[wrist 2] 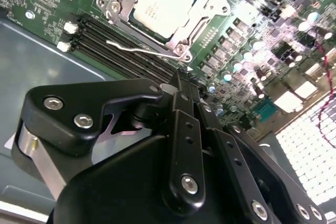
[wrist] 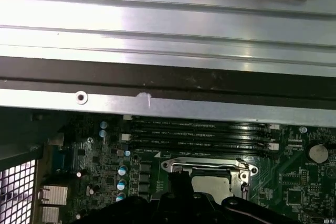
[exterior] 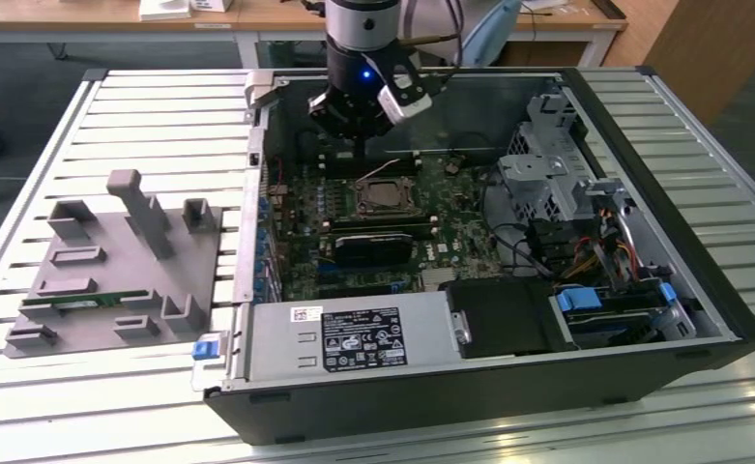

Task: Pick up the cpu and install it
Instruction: 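Install the first cpu locking lever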

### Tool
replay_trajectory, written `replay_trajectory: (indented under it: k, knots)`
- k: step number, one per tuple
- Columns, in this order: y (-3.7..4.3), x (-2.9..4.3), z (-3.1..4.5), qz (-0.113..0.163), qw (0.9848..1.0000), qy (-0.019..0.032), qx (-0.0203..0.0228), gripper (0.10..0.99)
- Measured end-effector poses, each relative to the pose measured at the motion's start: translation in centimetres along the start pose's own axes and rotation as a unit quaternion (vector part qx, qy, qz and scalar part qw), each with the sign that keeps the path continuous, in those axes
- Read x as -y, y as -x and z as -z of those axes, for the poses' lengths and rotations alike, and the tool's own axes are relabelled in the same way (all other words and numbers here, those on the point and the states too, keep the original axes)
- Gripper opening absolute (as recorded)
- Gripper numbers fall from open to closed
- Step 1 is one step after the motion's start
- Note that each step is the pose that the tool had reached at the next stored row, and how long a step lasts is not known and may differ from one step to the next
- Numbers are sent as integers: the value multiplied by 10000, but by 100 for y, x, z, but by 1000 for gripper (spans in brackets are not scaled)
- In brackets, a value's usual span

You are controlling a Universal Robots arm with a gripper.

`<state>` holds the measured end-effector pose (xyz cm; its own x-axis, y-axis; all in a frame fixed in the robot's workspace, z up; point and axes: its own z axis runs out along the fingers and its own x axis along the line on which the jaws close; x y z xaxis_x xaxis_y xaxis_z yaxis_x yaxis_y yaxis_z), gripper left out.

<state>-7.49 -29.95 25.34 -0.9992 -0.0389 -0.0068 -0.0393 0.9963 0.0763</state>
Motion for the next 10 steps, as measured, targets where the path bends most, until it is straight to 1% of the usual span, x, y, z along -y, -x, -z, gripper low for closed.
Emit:
replay_trajectory:
  k: [3,7,10]
  knots:
    - [2,2,-16,-151,9999,0,11,106]
    - [74,6,-42,-200,9998,0,15,106]
    - [100,9,-64,-206,9998,-1,15,106]
